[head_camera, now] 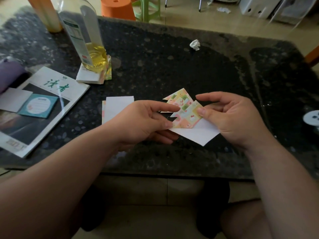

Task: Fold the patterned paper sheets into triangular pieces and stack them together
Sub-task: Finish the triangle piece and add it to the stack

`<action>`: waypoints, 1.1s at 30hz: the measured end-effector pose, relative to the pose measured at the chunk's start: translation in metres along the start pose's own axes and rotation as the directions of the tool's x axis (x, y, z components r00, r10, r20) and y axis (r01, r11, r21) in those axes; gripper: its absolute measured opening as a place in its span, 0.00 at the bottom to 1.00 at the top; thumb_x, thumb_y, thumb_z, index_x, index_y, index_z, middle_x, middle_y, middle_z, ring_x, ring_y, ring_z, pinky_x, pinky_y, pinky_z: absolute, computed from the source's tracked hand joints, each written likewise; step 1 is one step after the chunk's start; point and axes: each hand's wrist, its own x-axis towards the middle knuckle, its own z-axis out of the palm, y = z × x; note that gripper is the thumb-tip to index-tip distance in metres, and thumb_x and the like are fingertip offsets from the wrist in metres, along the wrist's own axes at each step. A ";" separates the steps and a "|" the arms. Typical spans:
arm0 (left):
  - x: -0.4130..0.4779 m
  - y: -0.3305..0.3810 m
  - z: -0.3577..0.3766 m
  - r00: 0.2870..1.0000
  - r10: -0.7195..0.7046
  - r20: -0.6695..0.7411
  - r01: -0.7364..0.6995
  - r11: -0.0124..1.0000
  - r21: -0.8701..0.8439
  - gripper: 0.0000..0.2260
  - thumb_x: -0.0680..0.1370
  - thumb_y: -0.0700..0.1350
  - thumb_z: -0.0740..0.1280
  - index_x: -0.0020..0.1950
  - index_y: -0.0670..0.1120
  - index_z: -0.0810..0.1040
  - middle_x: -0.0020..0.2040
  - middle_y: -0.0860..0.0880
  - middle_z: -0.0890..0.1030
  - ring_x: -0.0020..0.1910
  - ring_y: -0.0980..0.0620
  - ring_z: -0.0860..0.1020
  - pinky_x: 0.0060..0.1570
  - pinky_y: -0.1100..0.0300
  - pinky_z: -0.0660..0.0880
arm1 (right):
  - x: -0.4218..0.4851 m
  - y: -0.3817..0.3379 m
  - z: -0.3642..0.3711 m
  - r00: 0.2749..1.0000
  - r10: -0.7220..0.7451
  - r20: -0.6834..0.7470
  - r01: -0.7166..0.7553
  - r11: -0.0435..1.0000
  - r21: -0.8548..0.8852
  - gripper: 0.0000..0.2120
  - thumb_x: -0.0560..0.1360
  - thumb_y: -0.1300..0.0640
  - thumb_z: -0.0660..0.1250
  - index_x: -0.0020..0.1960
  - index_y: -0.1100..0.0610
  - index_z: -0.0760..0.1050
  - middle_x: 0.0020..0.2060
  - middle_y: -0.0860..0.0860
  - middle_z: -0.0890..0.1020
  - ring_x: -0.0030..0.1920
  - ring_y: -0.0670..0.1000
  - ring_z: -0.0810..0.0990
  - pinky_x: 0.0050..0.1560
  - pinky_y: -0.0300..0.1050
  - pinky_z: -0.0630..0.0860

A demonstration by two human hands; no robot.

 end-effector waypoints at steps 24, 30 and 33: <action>0.004 -0.006 0.003 0.951 0.233 -0.205 -0.205 0.968 0.145 0.03 0.78 0.35 0.71 0.49 0.40 0.83 0.41 0.42 0.87 0.43 0.45 0.87 0.44 0.54 0.85 | 0.000 -0.002 0.003 0.996 0.044 0.072 -0.055 0.984 0.171 0.15 0.81 0.46 0.65 0.48 0.56 0.85 0.44 0.52 0.88 0.44 0.54 0.88 0.36 0.49 0.76; 0.005 -0.006 0.003 0.961 0.202 -0.190 -0.187 0.978 0.091 0.04 0.76 0.36 0.72 0.50 0.41 0.83 0.42 0.42 0.87 0.44 0.44 0.87 0.46 0.50 0.85 | 0.002 0.006 0.007 1.000 -0.017 0.014 0.017 1.000 -0.023 0.05 0.78 0.55 0.73 0.45 0.55 0.85 0.42 0.48 0.88 0.43 0.48 0.88 0.36 0.44 0.80; 0.004 -0.008 0.005 0.964 0.190 -0.185 -0.181 0.981 0.065 0.09 0.73 0.35 0.74 0.52 0.41 0.82 0.43 0.42 0.87 0.46 0.44 0.87 0.49 0.50 0.84 | 0.002 0.007 0.010 1.000 -0.001 -0.017 0.001 1.000 -0.015 0.06 0.78 0.55 0.73 0.45 0.56 0.84 0.41 0.48 0.88 0.42 0.47 0.88 0.36 0.43 0.81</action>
